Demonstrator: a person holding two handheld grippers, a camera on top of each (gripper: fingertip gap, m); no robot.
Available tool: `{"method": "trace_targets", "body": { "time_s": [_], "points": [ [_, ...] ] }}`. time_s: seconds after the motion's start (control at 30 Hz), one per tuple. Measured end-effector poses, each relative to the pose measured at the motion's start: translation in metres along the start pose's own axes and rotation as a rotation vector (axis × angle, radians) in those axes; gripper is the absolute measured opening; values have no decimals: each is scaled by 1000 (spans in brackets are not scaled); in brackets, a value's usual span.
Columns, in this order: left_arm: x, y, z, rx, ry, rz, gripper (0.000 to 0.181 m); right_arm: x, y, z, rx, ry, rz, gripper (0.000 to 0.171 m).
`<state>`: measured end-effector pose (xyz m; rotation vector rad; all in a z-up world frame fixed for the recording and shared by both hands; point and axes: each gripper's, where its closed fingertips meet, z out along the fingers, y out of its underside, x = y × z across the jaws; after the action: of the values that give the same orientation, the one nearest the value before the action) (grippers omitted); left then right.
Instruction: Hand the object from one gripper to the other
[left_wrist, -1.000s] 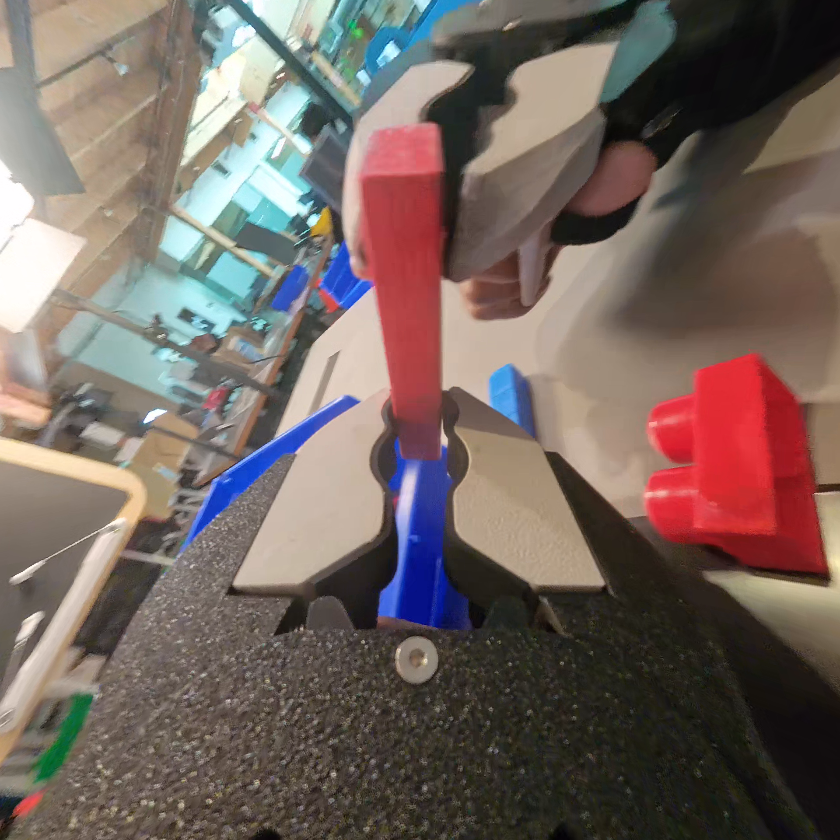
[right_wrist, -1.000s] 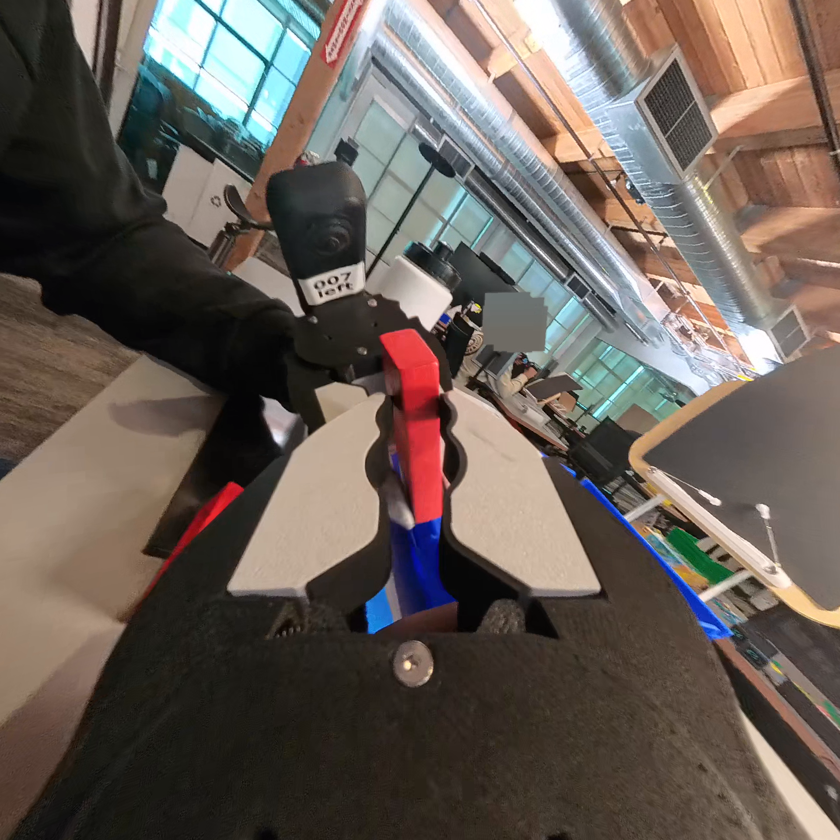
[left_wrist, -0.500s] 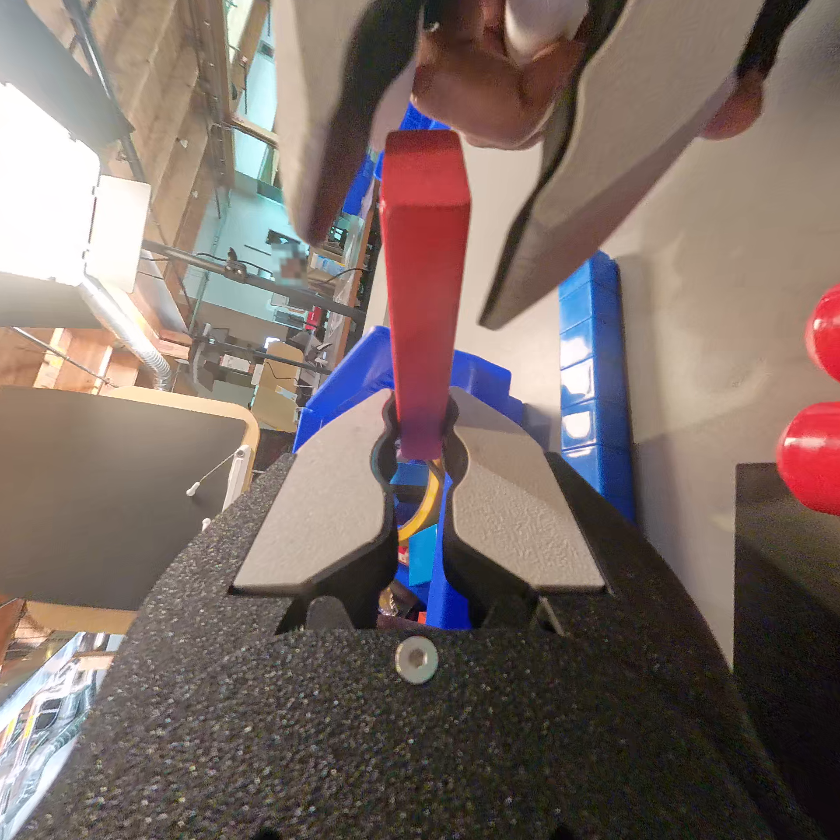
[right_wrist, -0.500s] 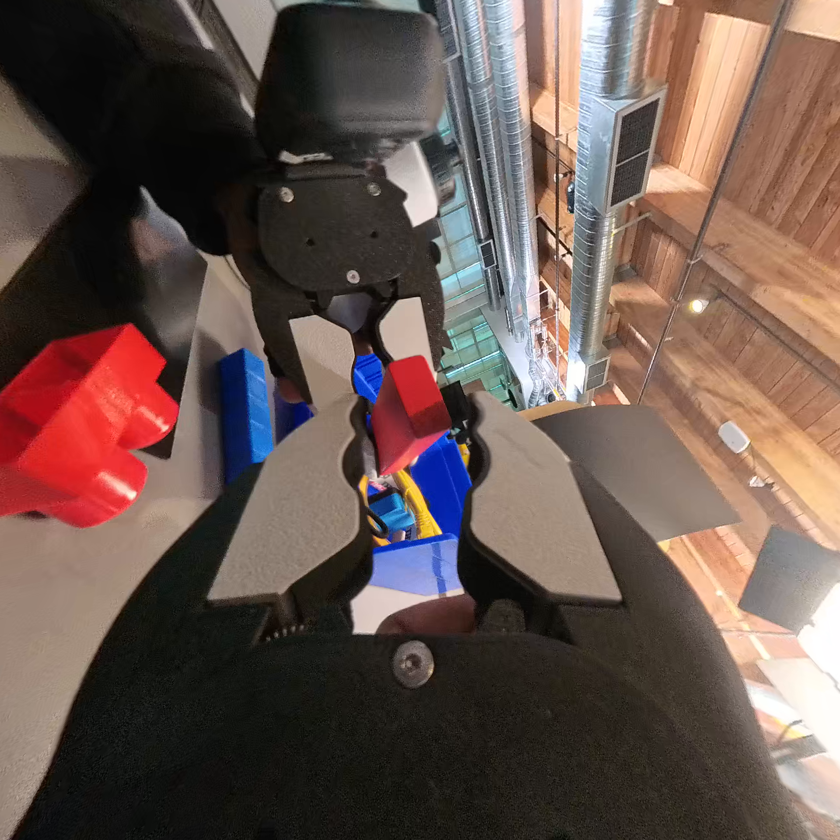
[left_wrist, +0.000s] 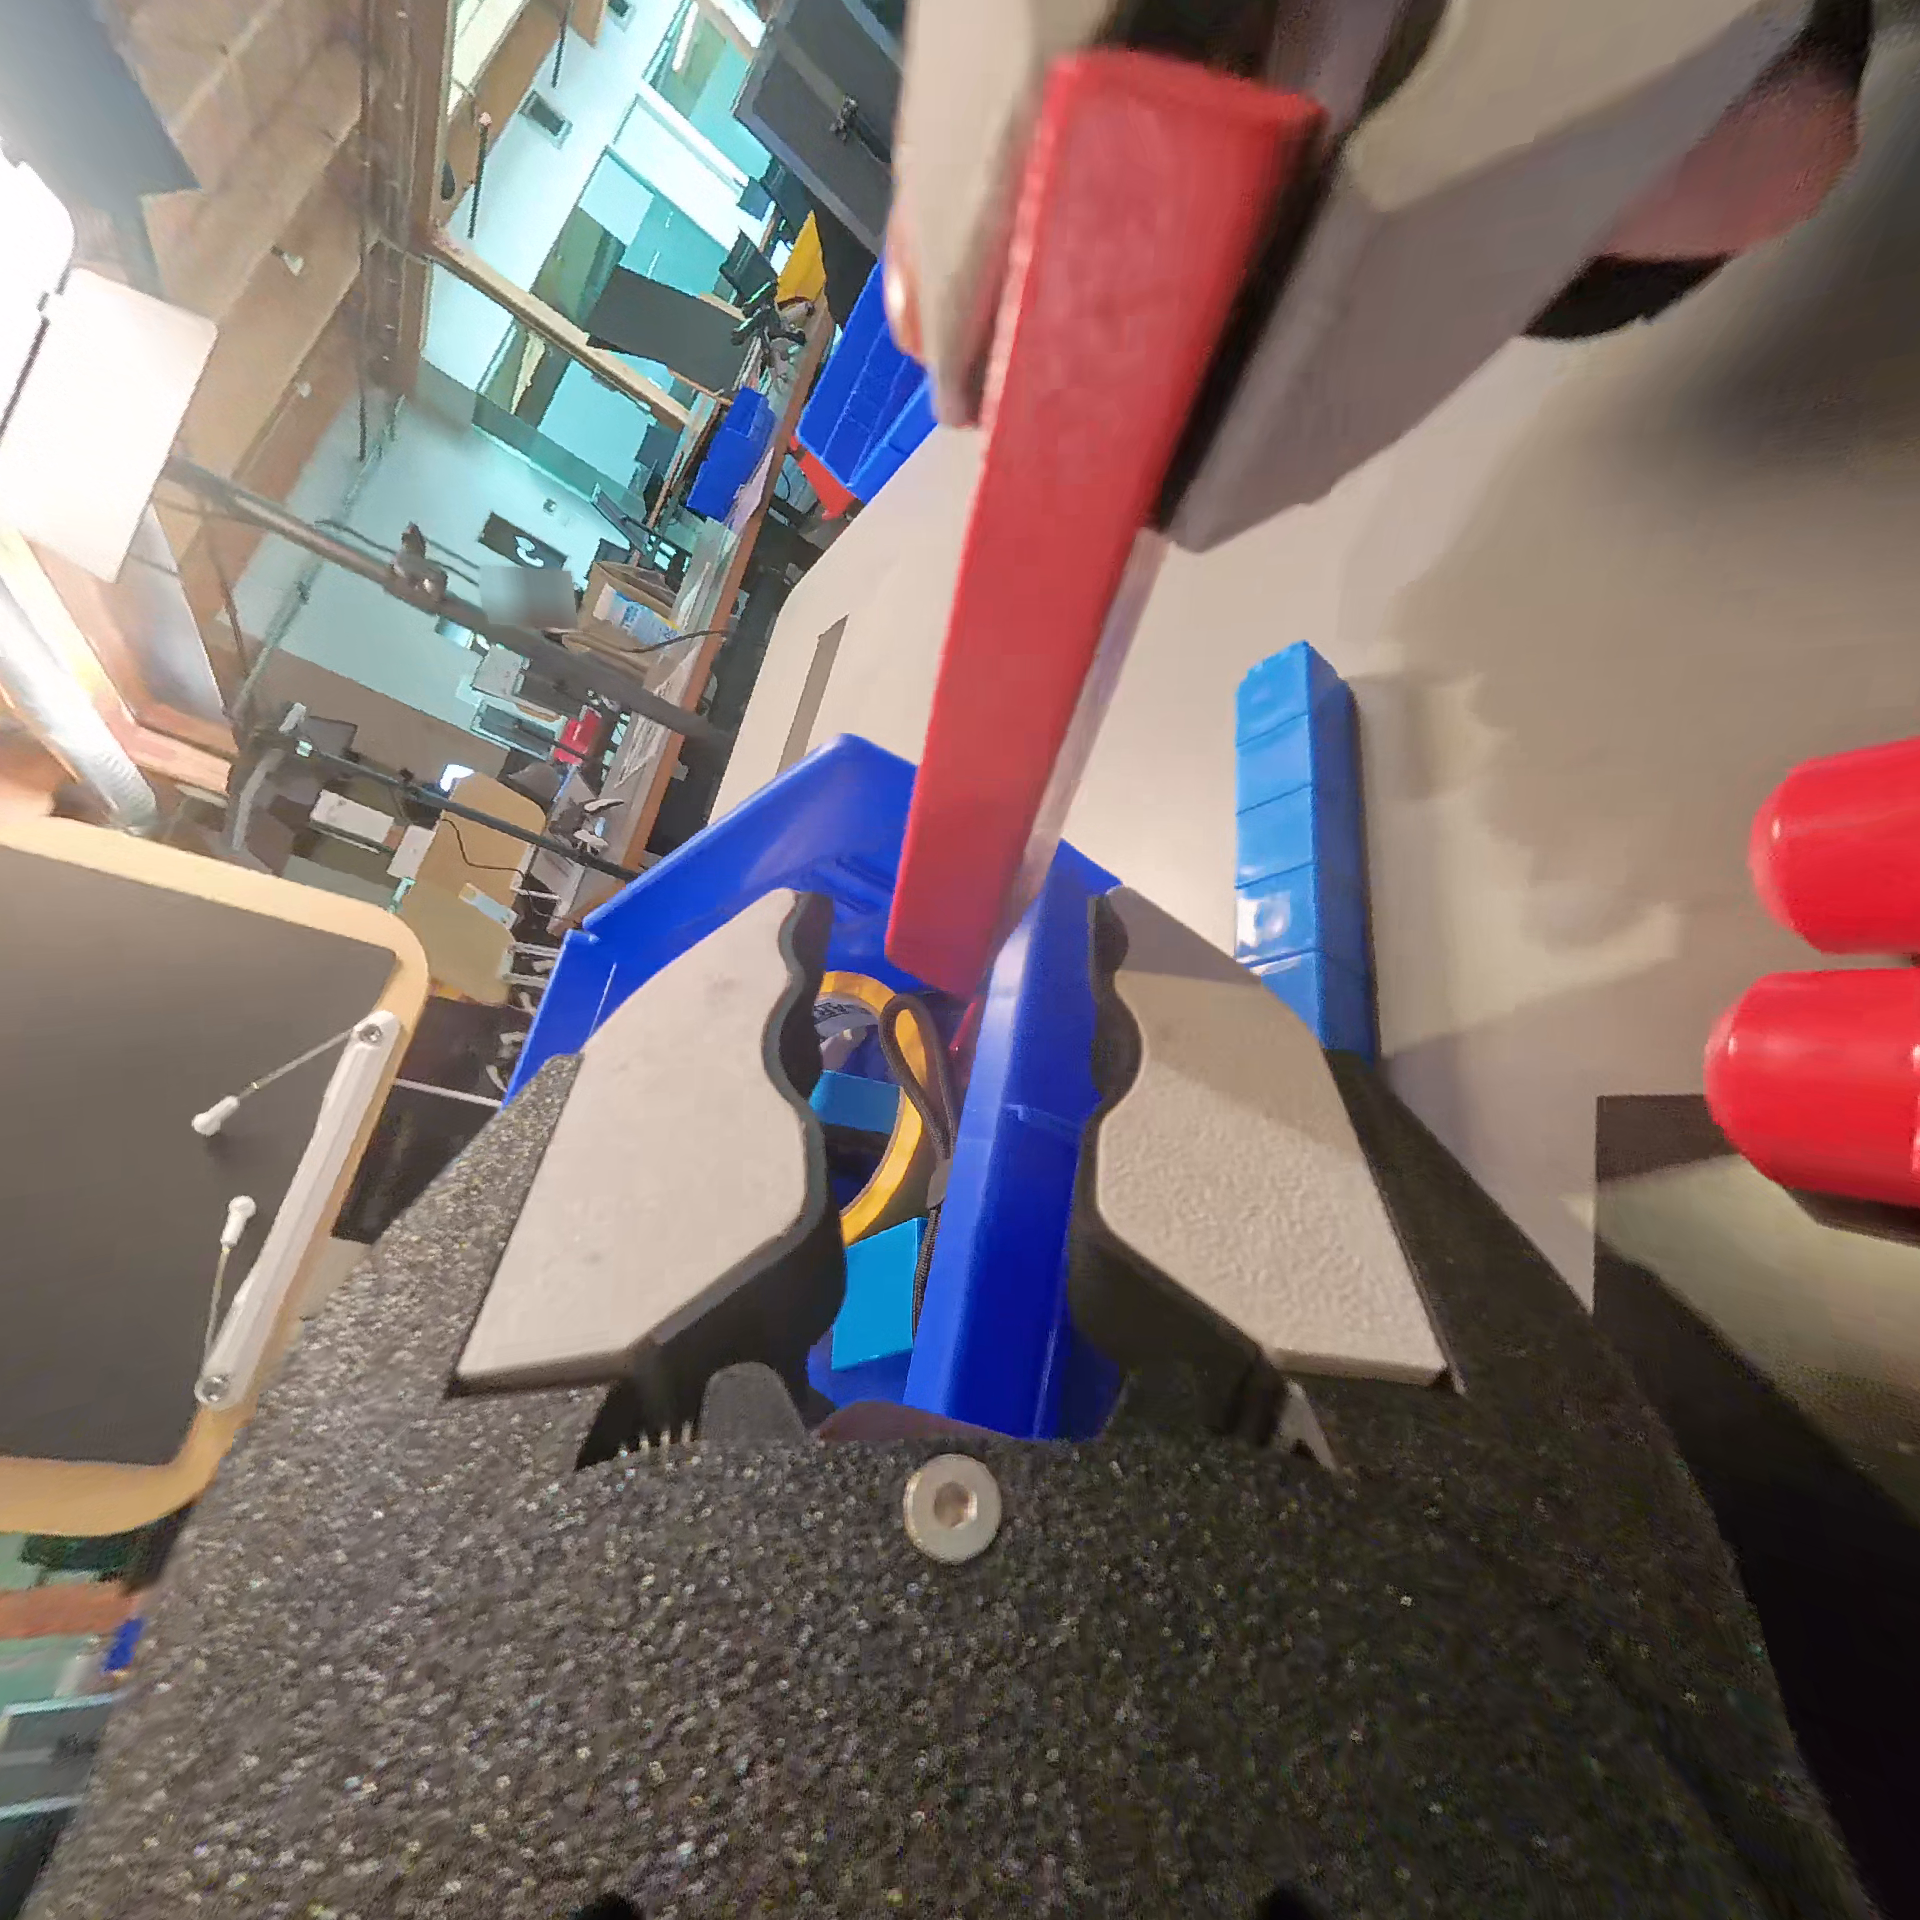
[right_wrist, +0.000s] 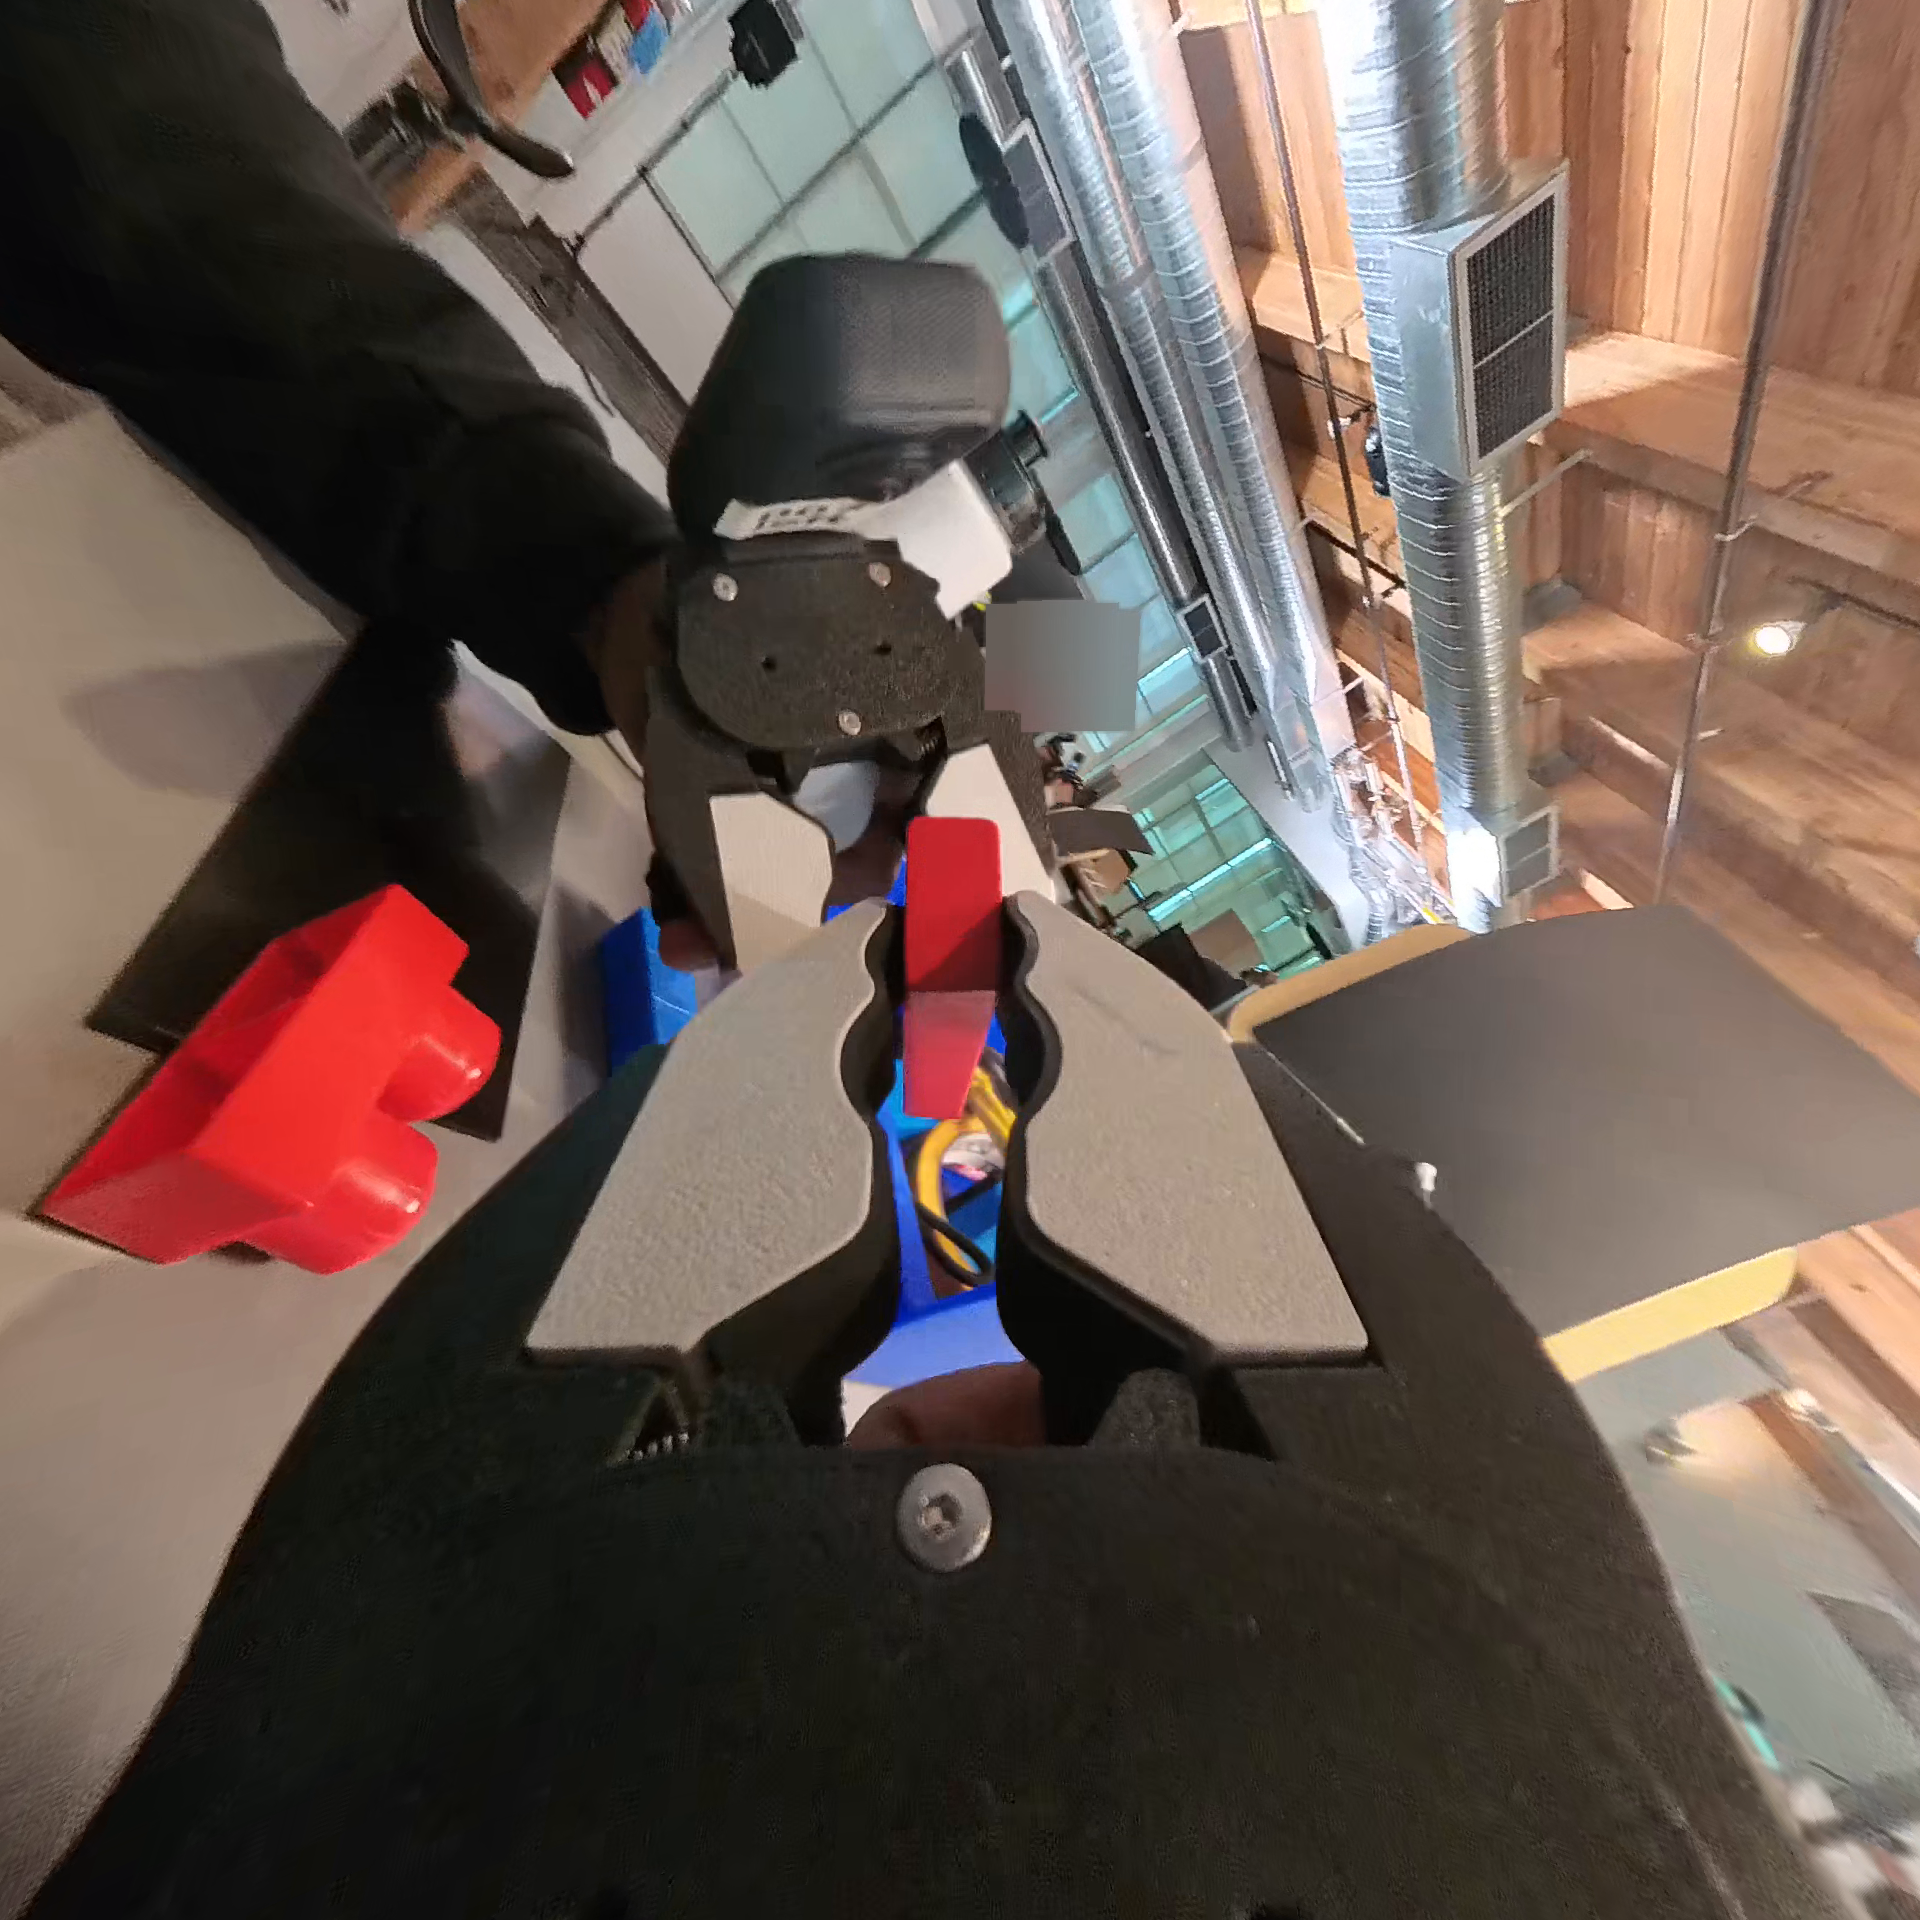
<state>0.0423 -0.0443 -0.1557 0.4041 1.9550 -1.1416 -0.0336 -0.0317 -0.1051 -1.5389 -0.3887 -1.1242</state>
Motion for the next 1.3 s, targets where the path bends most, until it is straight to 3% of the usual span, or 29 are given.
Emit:
{"method": "trace_targets", "body": {
  "time_s": [0.1,0.27,0.57,0.87,1.07,1.2,1.3],
  "points": [
    [7,-5,-1,28,2,67,27,-1,-4,-1,29,-21,68,17],
    [-3,9,-1,-71,-16,19,19,7,12,0,-39,11,93,22],
    [-10,34,1,-260,-72,27,17,1,42,3,-233,36,-179,50],
    [-8,43,1,-329,-84,72,17,4,43,1,-259,65,-262,47],
    [-12,48,0,-390,-126,177,18,-2,51,1,-353,44,-477,48],
    [-9,38,0,-363,-140,216,18,-7,59,3,-402,33,-540,22],
    [-17,25,-2,-238,-145,59,23,3,59,2,-385,49,-368,17]
  ]
}}
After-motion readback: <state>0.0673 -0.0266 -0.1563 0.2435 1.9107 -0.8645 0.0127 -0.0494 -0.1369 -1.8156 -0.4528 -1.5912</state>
